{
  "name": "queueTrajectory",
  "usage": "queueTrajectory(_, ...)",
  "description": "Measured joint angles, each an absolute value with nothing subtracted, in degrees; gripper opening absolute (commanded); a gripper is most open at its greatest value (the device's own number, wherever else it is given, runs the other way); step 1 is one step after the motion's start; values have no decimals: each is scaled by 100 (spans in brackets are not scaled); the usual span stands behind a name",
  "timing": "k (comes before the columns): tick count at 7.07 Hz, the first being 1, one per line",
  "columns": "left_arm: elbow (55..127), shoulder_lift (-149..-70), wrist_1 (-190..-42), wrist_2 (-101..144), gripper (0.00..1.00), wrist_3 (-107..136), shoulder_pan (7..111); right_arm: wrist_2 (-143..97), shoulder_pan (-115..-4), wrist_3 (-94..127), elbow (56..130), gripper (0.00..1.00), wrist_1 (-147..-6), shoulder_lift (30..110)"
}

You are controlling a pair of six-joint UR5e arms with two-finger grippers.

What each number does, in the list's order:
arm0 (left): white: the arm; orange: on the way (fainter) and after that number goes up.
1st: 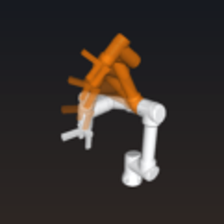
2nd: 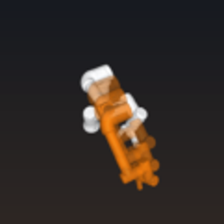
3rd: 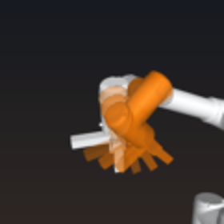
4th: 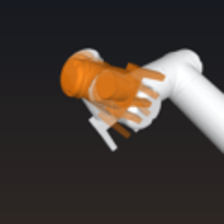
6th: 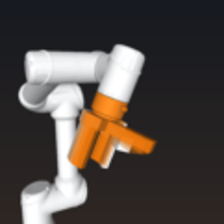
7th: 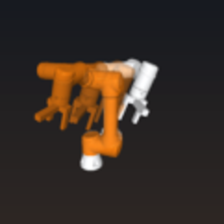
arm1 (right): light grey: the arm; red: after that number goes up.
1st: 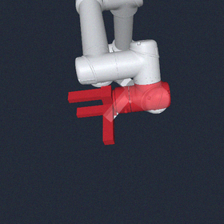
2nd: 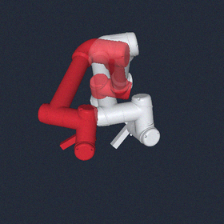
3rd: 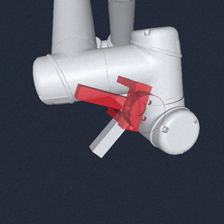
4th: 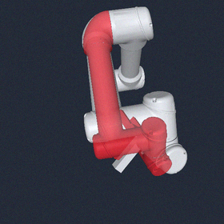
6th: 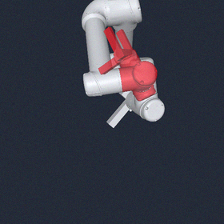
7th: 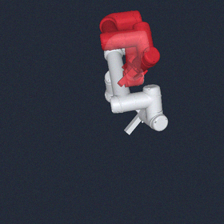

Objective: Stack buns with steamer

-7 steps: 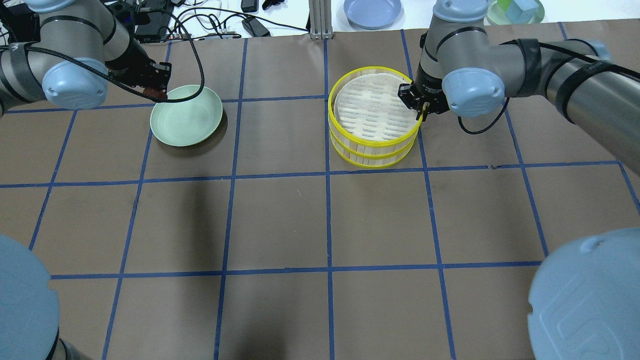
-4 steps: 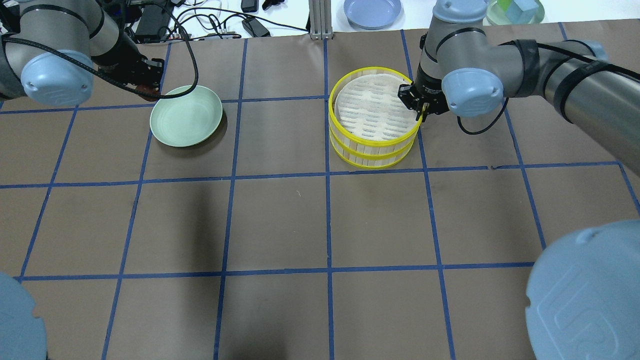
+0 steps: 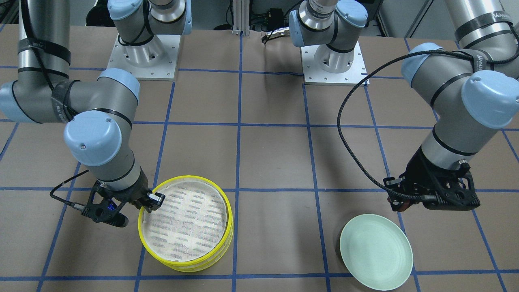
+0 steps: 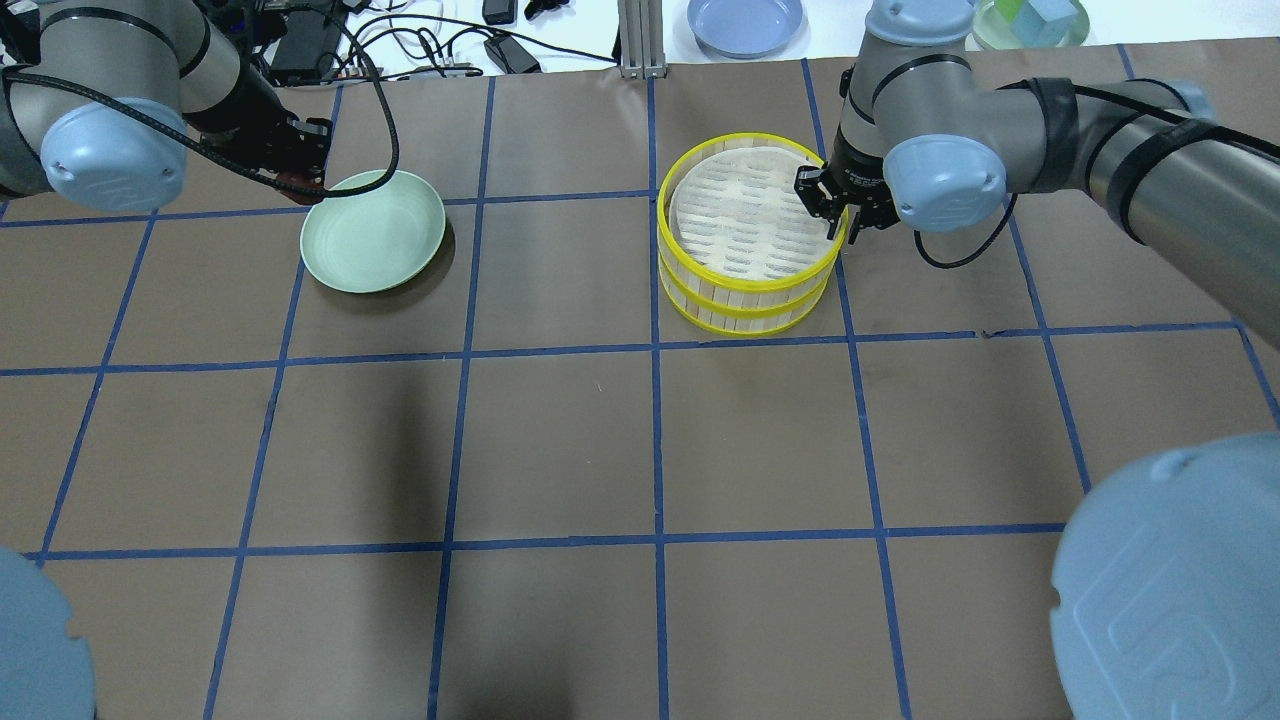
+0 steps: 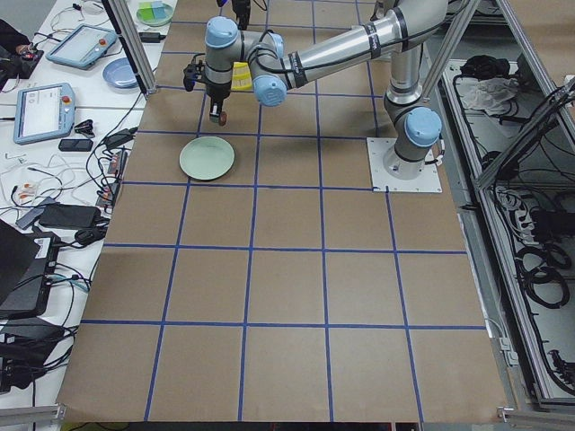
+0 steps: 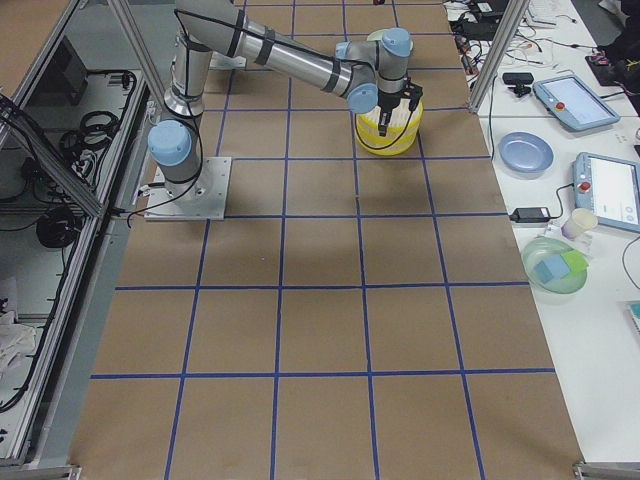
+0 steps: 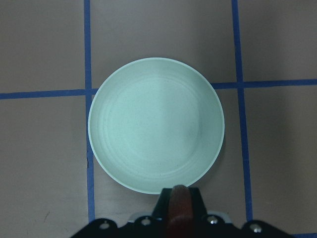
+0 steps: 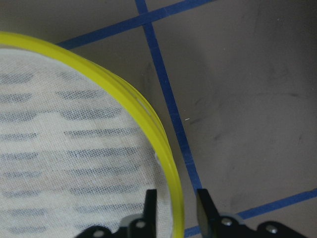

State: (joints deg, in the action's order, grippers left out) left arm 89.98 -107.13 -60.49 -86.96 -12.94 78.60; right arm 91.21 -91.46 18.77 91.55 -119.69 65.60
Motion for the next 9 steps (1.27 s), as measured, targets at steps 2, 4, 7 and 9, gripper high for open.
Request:
queueTrajectory(2, 8979, -10652, -6025, -8684, 0, -1284, 7883, 9067, -9098, 1843, 9096, 100, -11757, 6962)
queueTrajectory(4, 8969, -10617, -6032, -8653, 0, -1184, 7944, 9030, -9077, 1836, 8982, 100, -10881, 7701)
queueTrajectory(7, 8786, -10596, -5994, -8143, 0, 611, 8794, 8992, -9068, 1205, 8919, 100, -9836, 8745)
queueTrajectory(9, 8772, -10683, -5928, -7699, 0, 1309, 9279, 8918, -9063, 556, 8915, 100, -9546, 8976)
